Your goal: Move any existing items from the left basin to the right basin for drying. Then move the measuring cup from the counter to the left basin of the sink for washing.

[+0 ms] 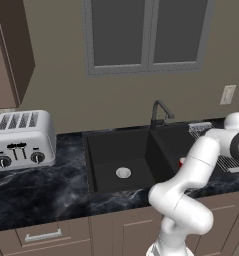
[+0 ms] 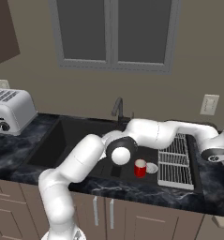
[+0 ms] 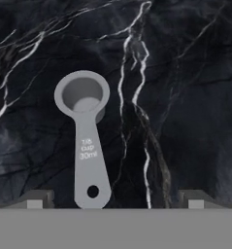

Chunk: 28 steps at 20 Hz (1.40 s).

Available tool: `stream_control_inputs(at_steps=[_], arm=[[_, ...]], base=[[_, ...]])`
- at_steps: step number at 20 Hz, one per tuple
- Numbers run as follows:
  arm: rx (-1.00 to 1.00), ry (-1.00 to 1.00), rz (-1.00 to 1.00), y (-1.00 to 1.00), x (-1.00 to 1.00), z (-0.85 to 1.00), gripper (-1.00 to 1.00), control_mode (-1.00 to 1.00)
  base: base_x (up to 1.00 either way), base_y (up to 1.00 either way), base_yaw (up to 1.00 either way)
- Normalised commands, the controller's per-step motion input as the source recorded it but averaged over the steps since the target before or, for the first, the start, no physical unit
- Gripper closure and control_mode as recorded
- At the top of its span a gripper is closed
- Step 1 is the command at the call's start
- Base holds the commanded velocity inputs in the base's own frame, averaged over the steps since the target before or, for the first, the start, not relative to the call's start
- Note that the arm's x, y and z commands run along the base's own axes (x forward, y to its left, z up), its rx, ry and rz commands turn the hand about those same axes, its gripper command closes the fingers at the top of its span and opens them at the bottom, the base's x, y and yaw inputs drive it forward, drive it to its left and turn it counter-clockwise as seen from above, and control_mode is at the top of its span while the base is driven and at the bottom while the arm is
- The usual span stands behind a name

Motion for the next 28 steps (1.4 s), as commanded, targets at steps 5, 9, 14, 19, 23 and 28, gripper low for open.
stream_control_inputs(at_steps=[5,9,14,19,23,28], arm=[[0.00,0.00,0.00,0.00,0.11,-0.29,-1.00,-1.00],[0.00,0.00,0.00,-0.02,0.06,-0.11,-1.00,-1.00],[0.00,0.00,0.00,-0.05,0.07,-0.05,-1.00,-1.00],[0.00,0.00,0.00,-0.06,0.17,0.00,-1.00,-1.00],[0.00,0.00,0.00,-0.01,0.26,-0.04,-1.00,-1.00],[0.00,0.00,0.00,-0.15,0.10,-0.01,-1.00,-1.00]], base=[[0.00,0.00,0.00],[0.00,0.00,0.00],[0.00,0.00,0.00],[0.00,0.00,0.00],[0.00,0.00,0.00],[0.00,0.00,0.00]])
